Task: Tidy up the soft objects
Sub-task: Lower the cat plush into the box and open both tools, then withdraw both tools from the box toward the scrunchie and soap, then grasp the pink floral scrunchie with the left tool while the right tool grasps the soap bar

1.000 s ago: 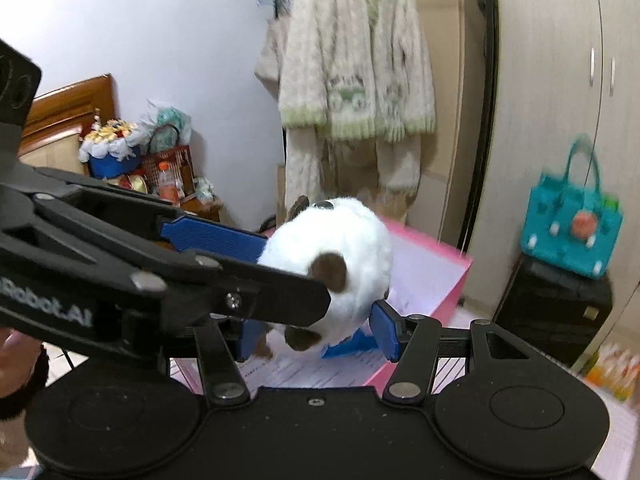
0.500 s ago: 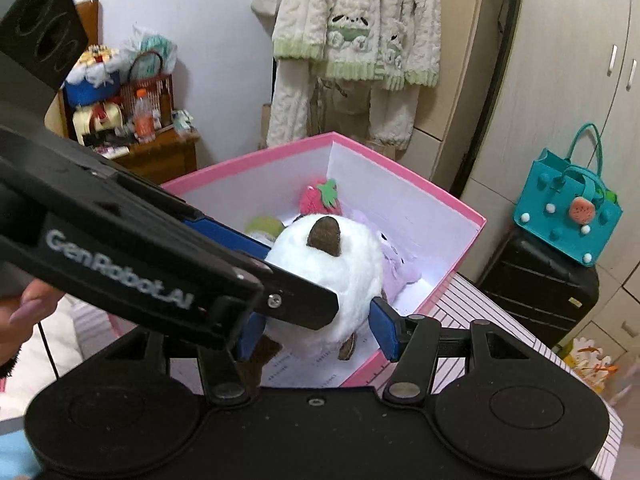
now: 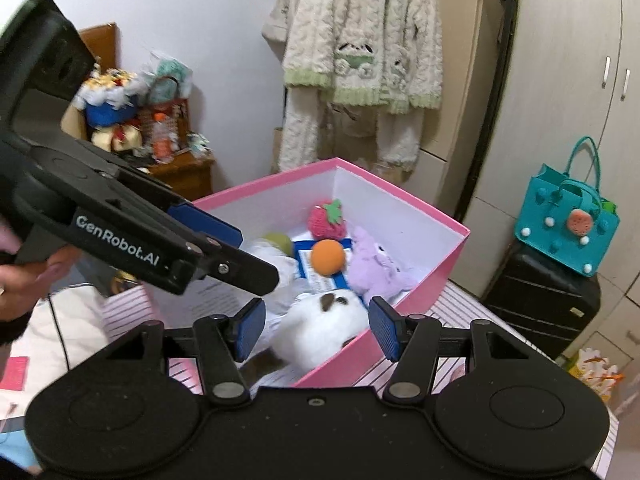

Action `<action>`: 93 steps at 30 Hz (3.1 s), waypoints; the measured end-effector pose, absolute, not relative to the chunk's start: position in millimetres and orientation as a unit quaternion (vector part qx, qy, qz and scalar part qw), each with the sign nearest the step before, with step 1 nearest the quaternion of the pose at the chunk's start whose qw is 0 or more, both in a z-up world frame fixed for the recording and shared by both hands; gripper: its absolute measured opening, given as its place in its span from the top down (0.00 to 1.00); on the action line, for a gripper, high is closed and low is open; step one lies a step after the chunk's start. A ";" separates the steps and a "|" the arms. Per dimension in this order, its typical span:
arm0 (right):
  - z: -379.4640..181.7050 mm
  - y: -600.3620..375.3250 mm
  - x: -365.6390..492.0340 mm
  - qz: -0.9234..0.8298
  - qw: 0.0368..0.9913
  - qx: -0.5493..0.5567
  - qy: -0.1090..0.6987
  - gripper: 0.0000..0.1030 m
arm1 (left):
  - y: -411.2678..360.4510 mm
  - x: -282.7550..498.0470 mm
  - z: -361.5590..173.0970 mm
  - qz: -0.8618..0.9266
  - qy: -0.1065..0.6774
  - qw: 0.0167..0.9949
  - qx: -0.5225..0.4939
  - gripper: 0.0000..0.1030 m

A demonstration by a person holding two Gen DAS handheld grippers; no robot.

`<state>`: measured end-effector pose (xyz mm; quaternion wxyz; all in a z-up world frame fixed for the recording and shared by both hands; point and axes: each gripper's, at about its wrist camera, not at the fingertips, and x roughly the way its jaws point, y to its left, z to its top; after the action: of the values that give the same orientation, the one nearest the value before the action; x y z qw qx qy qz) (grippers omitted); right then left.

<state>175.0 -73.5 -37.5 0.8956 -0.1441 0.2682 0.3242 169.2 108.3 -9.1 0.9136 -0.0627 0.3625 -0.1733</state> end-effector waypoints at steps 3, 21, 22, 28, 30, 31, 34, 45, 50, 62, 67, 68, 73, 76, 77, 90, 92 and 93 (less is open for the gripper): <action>-29.9 -83.2 160.6 0.339 0.893 -0.134 0.265 0.39 | 106.1 153.1 0.8 -0.175 0.368 0.912 -0.040 0.42; 6.7 -128.9 89.1 0.379 0.887 -0.091 0.248 0.39 | 84.8 70.0 45.8 -0.194 0.359 0.913 0.028 0.37; 7.1 -130.8 85.8 0.379 0.887 -0.091 0.247 0.39 | 83.0 67.7 46.5 -0.193 0.358 0.913 0.032 0.37; 7.7 -143.7 68.2 0.372 0.891 -0.096 0.243 0.39 | 70.5 53.9 50.4 -0.197 0.358 0.911 0.047 0.36; 7.1 -149.7 61.8 0.371 0.892 -0.096 0.242 0.38 | 64.9 49.4 51.5 -0.200 0.357 0.911 0.052 0.34; 6.2 -151.8 59.4 0.370 0.892 -0.096 0.242 0.38 | 62.0 47.2 51.4 -0.203 0.358 0.910 0.053 0.34; 2.7 -161.7 51.9 0.366 0.894 -0.097 0.241 0.37 | 52.4 42.6 47.9 -0.214 0.363 0.905 0.056 0.33; -30.9 -204.5 40.8 0.340 0.899 -0.074 0.267 0.37 | 1.7 39.4 13.1 -0.275 0.364 0.887 0.067 0.33; -48.2 -226.2 44.4 0.325 0.900 -0.052 0.286 0.37 | -19.4 46.3 -1.6 -0.300 0.354 0.884 0.059 0.33; -83.6 -277.7 93.4 0.308 0.899 0.008 0.310 0.33 | -81.5 97.4 -37.1 -0.305 0.321 0.893 0.080 0.33; -93.0 -295.6 124.6 0.299 0.901 0.033 0.313 0.28 | -100.3 127.6 -50.1 -0.292 0.324 0.896 0.079 0.33; -94.8 -298.5 130.5 0.297 0.901 0.038 0.314 0.28 | -102.9 133.5 -52.3 -0.288 0.324 0.898 0.078 0.33; -105.8 -314.9 164.9 0.293 0.898 0.070 0.320 0.25 | -120.4 162.3 -65.9 -0.249 0.313 0.911 0.096 0.32; -113.4 -323.4 189.5 0.294 0.894 0.086 0.326 0.24 | -127.3 179.6 -73.6 -0.228 0.314 0.916 0.102 0.30; -115.8 -325.1 196.8 0.294 0.893 0.088 0.328 0.23 | -129.9 186.1 -76.1 -0.222 0.316 0.917 0.101 0.30; -134.0 -312.6 288.2 0.288 0.889 0.067 0.349 0.09 | -144.7 249.5 -104.4 -0.160 0.342 0.922 0.089 0.14; -137.5 -307.0 300.5 0.292 0.886 0.062 0.356 0.09 | -143.7 257.1 -109.5 -0.148 0.353 0.920 0.084 0.14; -139.6 -304.7 305.8 0.290 0.885 0.063 0.359 0.08 | -142.2 259.5 -110.8 -0.147 0.352 0.921 0.079 0.14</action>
<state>305.8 -304.7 -139.6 0.8848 0.0626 0.3593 0.2899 259.5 -142.2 -110.8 0.9212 0.0793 0.3516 -0.1468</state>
